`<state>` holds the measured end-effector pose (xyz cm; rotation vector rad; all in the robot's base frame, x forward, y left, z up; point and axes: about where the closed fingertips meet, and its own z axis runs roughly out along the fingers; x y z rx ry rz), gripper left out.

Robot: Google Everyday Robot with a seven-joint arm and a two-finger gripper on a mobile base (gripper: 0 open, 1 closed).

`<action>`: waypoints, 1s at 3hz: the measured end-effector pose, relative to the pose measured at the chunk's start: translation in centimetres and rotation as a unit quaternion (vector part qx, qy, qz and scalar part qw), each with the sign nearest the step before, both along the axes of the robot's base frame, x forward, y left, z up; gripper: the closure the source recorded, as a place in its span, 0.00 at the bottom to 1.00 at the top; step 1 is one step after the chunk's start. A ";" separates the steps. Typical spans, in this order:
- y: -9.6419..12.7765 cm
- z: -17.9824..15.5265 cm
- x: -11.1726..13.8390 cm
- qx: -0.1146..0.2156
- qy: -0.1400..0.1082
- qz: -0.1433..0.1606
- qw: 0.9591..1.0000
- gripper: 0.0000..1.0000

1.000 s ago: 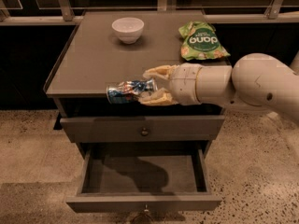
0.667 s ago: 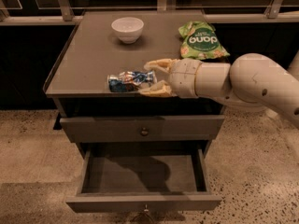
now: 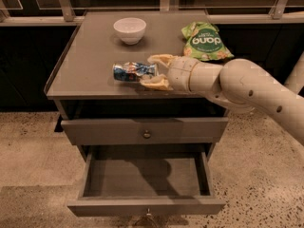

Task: Pick redbull can from middle drawer and place on counter

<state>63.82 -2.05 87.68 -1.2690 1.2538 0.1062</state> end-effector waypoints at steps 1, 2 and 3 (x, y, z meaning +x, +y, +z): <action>-0.1 0.2 0.3 0.001 -0.003 -0.006 1.000 0.81; -0.1 0.2 0.3 0.001 -0.003 -0.006 1.000 0.58; -0.1 0.2 0.3 0.001 -0.003 -0.006 1.000 0.35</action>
Offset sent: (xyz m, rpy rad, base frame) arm 0.0030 -0.0007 0.0016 0.0025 -0.0062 -0.0120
